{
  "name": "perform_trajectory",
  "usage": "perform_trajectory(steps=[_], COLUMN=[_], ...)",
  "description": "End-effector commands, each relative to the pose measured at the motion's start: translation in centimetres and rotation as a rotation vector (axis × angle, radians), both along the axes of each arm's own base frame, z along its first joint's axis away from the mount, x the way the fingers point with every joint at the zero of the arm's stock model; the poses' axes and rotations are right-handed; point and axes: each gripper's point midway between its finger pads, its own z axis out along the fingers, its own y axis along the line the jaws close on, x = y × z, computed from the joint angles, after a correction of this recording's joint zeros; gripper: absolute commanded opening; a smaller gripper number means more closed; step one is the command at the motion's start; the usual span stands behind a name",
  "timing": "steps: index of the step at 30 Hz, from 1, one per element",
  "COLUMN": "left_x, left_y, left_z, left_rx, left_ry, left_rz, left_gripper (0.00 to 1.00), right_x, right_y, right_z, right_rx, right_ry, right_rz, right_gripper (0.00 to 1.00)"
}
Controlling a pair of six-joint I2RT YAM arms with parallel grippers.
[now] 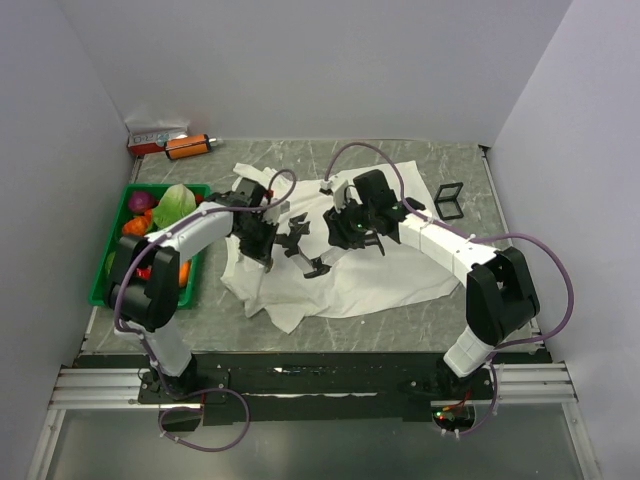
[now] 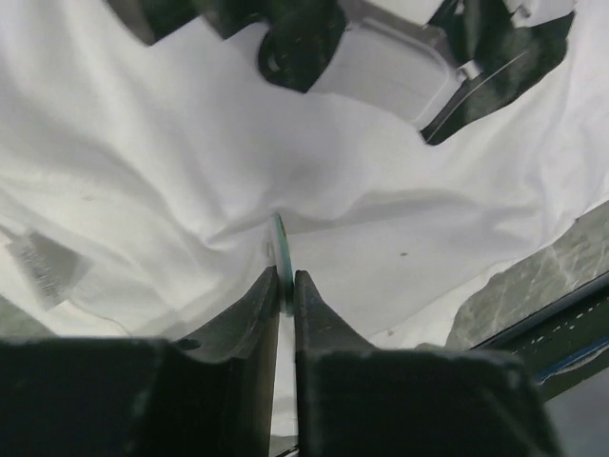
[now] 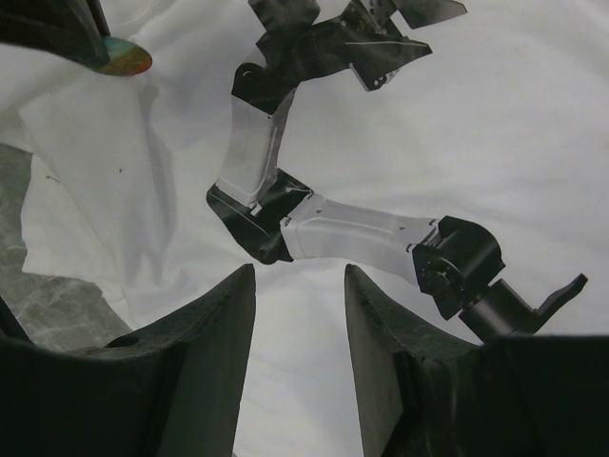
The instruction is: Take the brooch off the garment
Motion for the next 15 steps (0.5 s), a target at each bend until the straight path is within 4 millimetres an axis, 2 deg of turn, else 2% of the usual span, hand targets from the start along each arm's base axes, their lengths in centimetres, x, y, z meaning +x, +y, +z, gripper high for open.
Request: perform_trajectory(steps=[1,4,5,9,11,14,15], left_x=[0.8,0.2,0.2,0.9,1.3,2.7,3.5], left_y=[-3.0,-4.3,-4.4,-4.3,-4.3,-3.2,-1.9], left_z=[0.4,0.2,0.3,1.1,2.0,4.5,5.1], left_rx=[0.028,0.01,0.007,0.003,-0.015,-0.07,-0.082], left_ry=[-0.042,-0.029,-0.024,-0.042,-0.058,-0.111,-0.128], left_rz=[0.041,0.037,0.04,0.047,0.055,0.097,0.135], left_gripper=[0.18,0.28,0.29,0.43,0.45,0.47,0.47], right_x=[0.2,-0.2,-0.5,-0.9,-0.8,-0.7,-0.7], right_y=[-0.1,-0.4,-0.4,0.0,0.4,1.4,1.8], right_z=[0.6,0.5,0.3,0.1,-0.1,0.0,0.0], right_rx=[0.009,0.006,0.01,0.027,0.039,0.075,0.091], right_ry=[-0.033,-0.03,-0.019,0.012,0.03,0.061,0.075], right_rz=[-0.036,-0.036,-0.033,-0.024,-0.027,-0.016,-0.007], right_gripper=[0.49,0.5,0.5,0.5,0.5,0.5,0.5])
